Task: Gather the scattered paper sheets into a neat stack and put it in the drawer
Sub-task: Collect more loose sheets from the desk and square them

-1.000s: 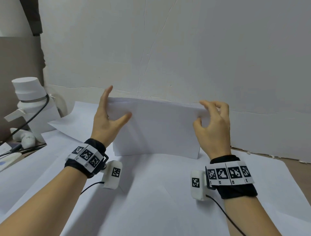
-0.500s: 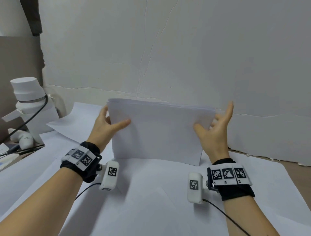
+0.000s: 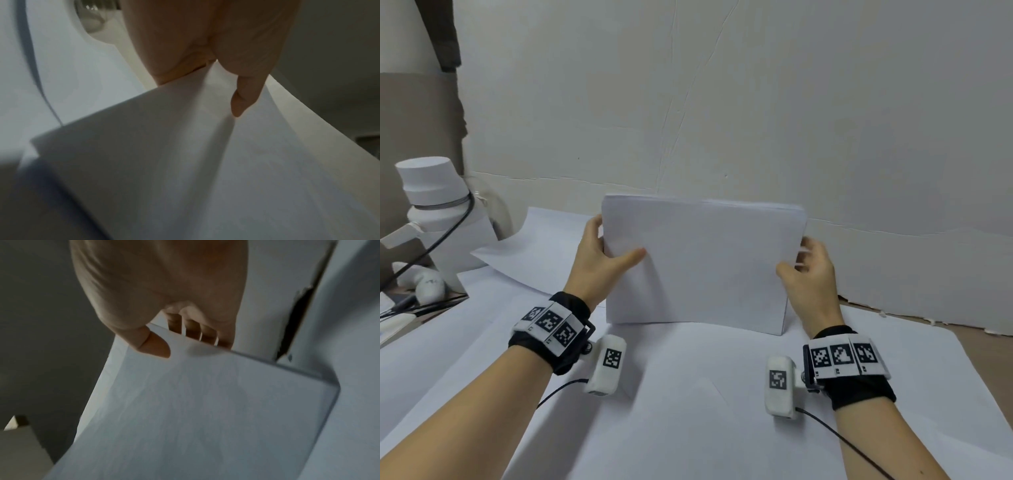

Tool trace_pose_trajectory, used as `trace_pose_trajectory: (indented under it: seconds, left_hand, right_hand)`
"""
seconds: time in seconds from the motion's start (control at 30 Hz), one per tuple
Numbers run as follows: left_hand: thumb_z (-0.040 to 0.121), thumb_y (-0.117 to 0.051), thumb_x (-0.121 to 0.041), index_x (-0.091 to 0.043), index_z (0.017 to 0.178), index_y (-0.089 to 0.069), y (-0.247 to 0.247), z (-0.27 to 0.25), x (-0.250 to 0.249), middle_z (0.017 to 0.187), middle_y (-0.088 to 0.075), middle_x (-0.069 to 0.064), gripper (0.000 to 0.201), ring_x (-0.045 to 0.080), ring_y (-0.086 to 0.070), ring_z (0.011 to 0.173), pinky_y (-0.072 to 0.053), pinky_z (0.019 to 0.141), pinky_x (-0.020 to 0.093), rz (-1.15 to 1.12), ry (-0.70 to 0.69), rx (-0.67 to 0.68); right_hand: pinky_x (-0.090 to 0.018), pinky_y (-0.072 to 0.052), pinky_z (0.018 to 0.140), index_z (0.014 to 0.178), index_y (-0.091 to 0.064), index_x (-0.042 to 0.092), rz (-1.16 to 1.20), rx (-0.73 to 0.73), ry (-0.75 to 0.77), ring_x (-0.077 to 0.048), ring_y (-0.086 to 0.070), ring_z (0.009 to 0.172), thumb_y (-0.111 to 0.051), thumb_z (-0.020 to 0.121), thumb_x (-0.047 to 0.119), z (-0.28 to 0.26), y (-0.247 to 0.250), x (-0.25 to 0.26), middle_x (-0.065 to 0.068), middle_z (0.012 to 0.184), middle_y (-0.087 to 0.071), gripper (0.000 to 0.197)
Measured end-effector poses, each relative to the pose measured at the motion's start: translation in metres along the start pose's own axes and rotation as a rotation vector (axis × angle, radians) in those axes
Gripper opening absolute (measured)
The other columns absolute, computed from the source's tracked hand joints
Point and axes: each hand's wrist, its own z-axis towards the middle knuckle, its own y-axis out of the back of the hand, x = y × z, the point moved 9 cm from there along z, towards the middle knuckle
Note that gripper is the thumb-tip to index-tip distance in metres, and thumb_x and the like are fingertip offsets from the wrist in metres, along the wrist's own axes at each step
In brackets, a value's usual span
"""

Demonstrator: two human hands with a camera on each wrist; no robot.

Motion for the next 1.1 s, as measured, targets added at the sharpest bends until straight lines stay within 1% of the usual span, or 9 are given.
trace_pose_trajectory:
  seconds: [0.1, 0.2, 0.33, 0.43, 0.57, 0.7, 0.87, 1.0, 1.1]
  left_hand:
    - [0.078, -0.086, -0.018, -0.056, 0.151, -0.014, 0.005, 0.001, -0.022, 0.141, -0.055, -0.007, 0.109, 0.018, -0.064, 0.119, -0.05, 0.105, 0.046, 0.056, -0.171, 0.014]
    - [0.079, -0.085, -0.023, -0.047, 0.155, -0.021, 0.004, -0.004, -0.05, 0.153, -0.04, -0.021, 0.102, 0.04, -0.059, 0.114, -0.048, 0.105, 0.052, 0.338, -0.394, -0.032]
    - [0.078, -0.082, -0.025, -0.026, 0.134, -0.058, 0.008, -0.008, -0.064, 0.123, -0.058, -0.008, 0.061, 0.006, -0.056, 0.112, -0.051, 0.094, 0.047, 0.41, -0.517, -0.074]
    - [0.077, -0.081, -0.027, -0.023, 0.124, -0.06, 0.013, -0.009, -0.063, 0.119, -0.06, -0.005, 0.052, 0.01, -0.059, 0.108, -0.052, 0.092, 0.047, 0.363, -0.494, -0.092]
    - [0.074, -0.082, -0.03, -0.031, 0.141, -0.044, 0.011, -0.011, -0.063, 0.117, -0.063, -0.003, 0.077, 0.012, -0.061, 0.109, -0.05, 0.097, 0.035, 0.285, -0.427, -0.049]
    - [0.07, -0.087, -0.037, -0.038, 0.15, -0.028, 0.013, -0.005, -0.025, 0.136, -0.058, 0.004, 0.099, 0.018, -0.063, 0.119, -0.051, 0.103, 0.039, -0.041, -0.177, -0.055]
    - [0.07, -0.077, -0.044, -0.008, 0.132, -0.05, 0.007, -0.01, 0.005, 0.118, -0.07, 0.005, 0.077, 0.022, -0.069, 0.108, -0.056, 0.08, 0.029, -0.273, -0.034, -0.08]
    - [0.067, -0.066, -0.036, -0.008, 0.114, -0.062, 0.004, -0.007, 0.014, 0.103, -0.07, 0.003, 0.055, 0.019, -0.065, 0.091, -0.05, 0.077, 0.033, -0.227, 0.011, -0.041]
    - [0.069, -0.057, -0.019, -0.009, 0.107, -0.061, -0.001, -0.007, 0.019, 0.096, -0.067, 0.004, 0.04, 0.021, -0.061, 0.086, -0.047, 0.076, 0.034, -0.227, 0.039, -0.045]
  right_hand:
    - [-0.025, -0.056, 0.075, 0.149, -0.017, 0.047, -0.044, 0.013, 0.154, -0.012, -0.065, 0.088, -0.06, 0.083, 0.003, -0.002, 0.003, 0.027, 0.007, 0.105, -0.063, 0.09]
    - [-0.029, -0.051, 0.083, 0.146, 0.001, 0.063, -0.158, 0.055, 0.277, -0.019, -0.056, 0.089, -0.061, 0.081, 0.007, -0.008, -0.002, 0.05, 0.012, 0.11, -0.059, 0.105]
    - [-0.038, -0.047, 0.085, 0.146, -0.006, 0.061, -0.404, 0.022, 0.288, -0.017, -0.043, 0.079, -0.061, 0.082, 0.021, -0.01, 0.003, 0.06, 0.008, 0.102, -0.046, 0.094]
    - [-0.037, -0.046, 0.088, 0.148, -0.014, 0.055, -0.438, 0.0, 0.303, -0.01, -0.045, 0.083, -0.063, 0.082, 0.024, -0.013, 0.006, 0.067, 0.004, 0.12, -0.042, 0.088]
    - [-0.03, -0.039, 0.088, 0.15, -0.02, 0.049, -0.469, -0.005, 0.353, 0.002, -0.037, 0.093, -0.063, 0.085, 0.024, -0.014, 0.003, 0.071, 0.011, 0.124, -0.04, 0.081]
    - [-0.034, -0.049, 0.094, 0.13, -0.048, 0.031, -0.353, -0.088, 0.336, -0.009, -0.052, 0.108, -0.063, 0.082, 0.016, -0.01, 0.007, 0.061, 0.007, 0.124, -0.052, 0.052]
    - [-0.027, -0.048, 0.075, 0.14, -0.032, 0.024, 0.276, -0.075, 0.0, -0.014, -0.06, 0.088, -0.055, 0.087, -0.003, 0.007, 0.018, 0.007, -0.005, 0.105, -0.059, 0.063]
    - [-0.034, -0.051, 0.075, 0.114, -0.053, 0.011, 0.283, 0.101, -0.209, -0.024, -0.062, 0.09, -0.049, 0.082, -0.013, 0.004, -0.011, -0.029, -0.009, 0.098, -0.064, 0.039]
    - [-0.038, -0.05, 0.081, 0.1, -0.058, 0.009, 0.305, 0.128, -0.221, -0.026, -0.061, 0.092, -0.05, 0.079, -0.014, 0.002, -0.02, -0.032, -0.009, 0.097, -0.063, 0.032]
